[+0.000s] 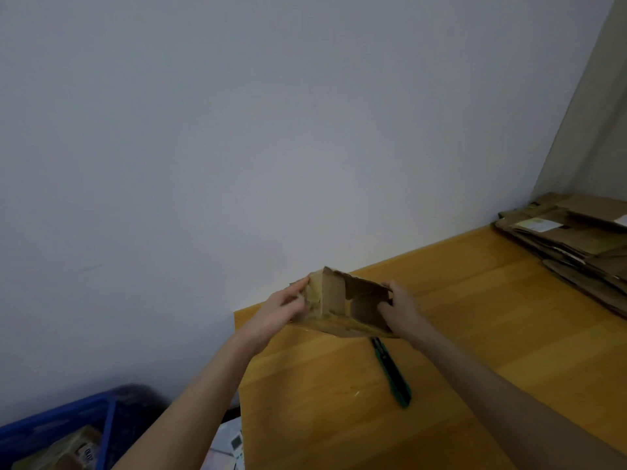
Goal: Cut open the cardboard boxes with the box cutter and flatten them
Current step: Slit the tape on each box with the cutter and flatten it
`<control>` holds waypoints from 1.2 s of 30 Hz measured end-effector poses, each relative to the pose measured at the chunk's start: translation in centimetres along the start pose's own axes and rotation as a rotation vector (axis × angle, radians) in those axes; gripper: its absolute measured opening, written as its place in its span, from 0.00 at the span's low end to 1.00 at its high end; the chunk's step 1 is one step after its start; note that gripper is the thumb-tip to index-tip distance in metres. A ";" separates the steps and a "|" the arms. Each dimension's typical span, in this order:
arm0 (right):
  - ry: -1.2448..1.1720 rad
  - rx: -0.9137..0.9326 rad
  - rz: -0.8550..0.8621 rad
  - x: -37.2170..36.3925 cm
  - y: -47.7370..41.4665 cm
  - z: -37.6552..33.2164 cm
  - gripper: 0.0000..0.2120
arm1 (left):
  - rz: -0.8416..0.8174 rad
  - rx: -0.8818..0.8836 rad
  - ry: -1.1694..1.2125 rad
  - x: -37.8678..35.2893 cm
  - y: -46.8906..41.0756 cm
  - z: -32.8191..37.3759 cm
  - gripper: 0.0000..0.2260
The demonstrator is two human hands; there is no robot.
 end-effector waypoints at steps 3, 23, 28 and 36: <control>0.116 0.041 0.050 -0.6 0.1 -0.9 0.16 | 0.028 0.115 -0.017 -0.5 -0.4 0.7 0.17; -0.179 0.047 0.141 0.9 -0.9 -0.8 0.22 | 0.083 0.256 0.276 -0.3 -1.5 -0.6 0.08; -0.308 0.049 0.140 0.7 -1.4 -0.4 0.25 | 0.123 0.384 0.598 0.2 -1.9 -1.6 0.10; -0.335 0.152 -0.314 -1.8 0.6 -1.1 0.25 | 0.098 0.433 0.489 0.2 -2.4 -1.7 0.27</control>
Point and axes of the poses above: each hand's wrist, its own y-axis away from the middle knuckle, its own x-axis out of the back of the hand, z = x × y, the point moved 6 cm from there along -y, towards the middle knuckle, and after that the axes turned 13 degrees about z, right-handed, at the moved point
